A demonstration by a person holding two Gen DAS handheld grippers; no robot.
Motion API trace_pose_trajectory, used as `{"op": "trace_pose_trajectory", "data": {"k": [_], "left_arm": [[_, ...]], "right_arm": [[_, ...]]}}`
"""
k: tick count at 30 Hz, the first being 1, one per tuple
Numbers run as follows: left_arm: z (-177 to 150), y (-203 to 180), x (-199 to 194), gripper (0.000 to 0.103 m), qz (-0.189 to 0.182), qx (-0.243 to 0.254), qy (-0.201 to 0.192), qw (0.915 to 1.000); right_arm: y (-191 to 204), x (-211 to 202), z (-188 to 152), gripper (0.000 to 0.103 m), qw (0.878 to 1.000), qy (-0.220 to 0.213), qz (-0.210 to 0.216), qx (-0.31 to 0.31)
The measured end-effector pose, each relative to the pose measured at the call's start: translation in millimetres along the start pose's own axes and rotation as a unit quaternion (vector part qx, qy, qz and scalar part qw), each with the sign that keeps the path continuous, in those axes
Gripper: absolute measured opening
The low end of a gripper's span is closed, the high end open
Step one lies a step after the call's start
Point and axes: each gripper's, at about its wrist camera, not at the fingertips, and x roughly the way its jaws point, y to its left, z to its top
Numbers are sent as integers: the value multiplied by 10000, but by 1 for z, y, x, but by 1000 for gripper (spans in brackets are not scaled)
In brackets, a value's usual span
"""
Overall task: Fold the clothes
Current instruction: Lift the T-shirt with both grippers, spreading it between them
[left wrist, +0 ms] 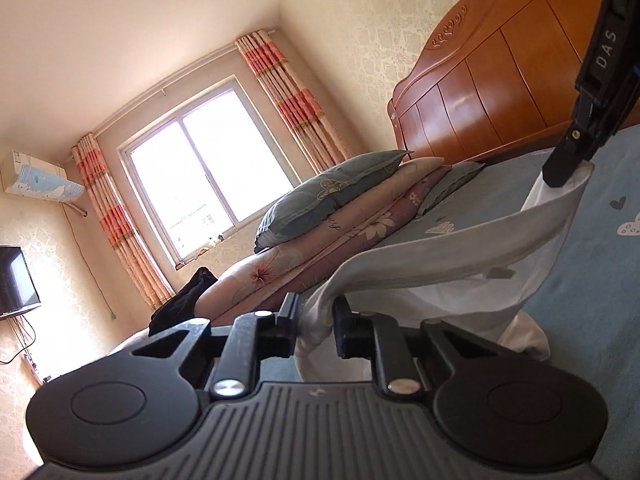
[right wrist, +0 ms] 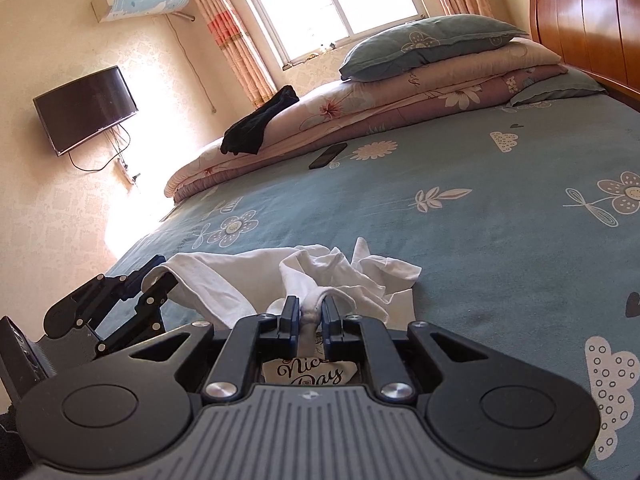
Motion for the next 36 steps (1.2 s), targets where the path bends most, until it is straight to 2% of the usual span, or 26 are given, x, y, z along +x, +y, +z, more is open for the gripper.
{"op": "trace_pose_trajectory", "data": {"k": [1, 4, 6, 8, 12, 15, 17, 20, 25, 29, 31, 33, 34, 36], "left_arm": [[0, 3, 2, 12, 19, -48, 35, 10000], [0, 13, 8, 10, 109, -174, 123, 9997], [0, 18, 12, 10, 193, -223, 168, 9994], [0, 25, 18, 10, 307, -262, 241, 9989], [-1, 39, 30, 10, 455, -428, 432, 9971], [-3, 45, 35, 10, 498, -511, 524, 9961], [-4, 49, 37, 10, 504, -565, 584, 9954], [-3, 54, 38, 10, 463, -679, 645, 9945], [-2, 60, 45, 11, 439, -735, 771, 9933], [-1, 67, 51, 11, 429, -812, 863, 9920], [-3, 70, 53, 11, 422, -850, 892, 9915], [-6, 72, 53, 11, 442, -895, 927, 9907], [-9, 74, 53, 11, 460, -915, 944, 9903], [-15, 75, 50, 14, 475, -916, 954, 9901]], "right_arm": [[0, 1, -1, 17, 10000, 23, 14, 1], [-2, 2, -5, 22, 9999, 99, 100, -10], [0, 0, -8, 41, 9998, 109, 79, -168], [3, -3, -13, 52, 9990, 101, -11, -431], [7, -6, -25, 58, 9945, 129, -174, -1020], [17, 4, -40, 65, 9829, 191, -308, -1806], [28, 18, -55, 66, 9678, 313, -410, -2462], [48, 44, -79, 66, 9398, 402, -323, -3379], [87, 81, -122, 66, 8692, 8, -253, -4939], [110, 96, -144, 64, 8170, -671, -318, -5719], [119, 99, -153, 55, 7857, -1038, -455, -6081], [126, 98, -156, 24, 7581, -1206, -649, -6375], [128, 95, -154, 16, 7546, -1227, -691, -6408], [131, 85, -139, 11, 7679, -1305, -767, -6224]]}}
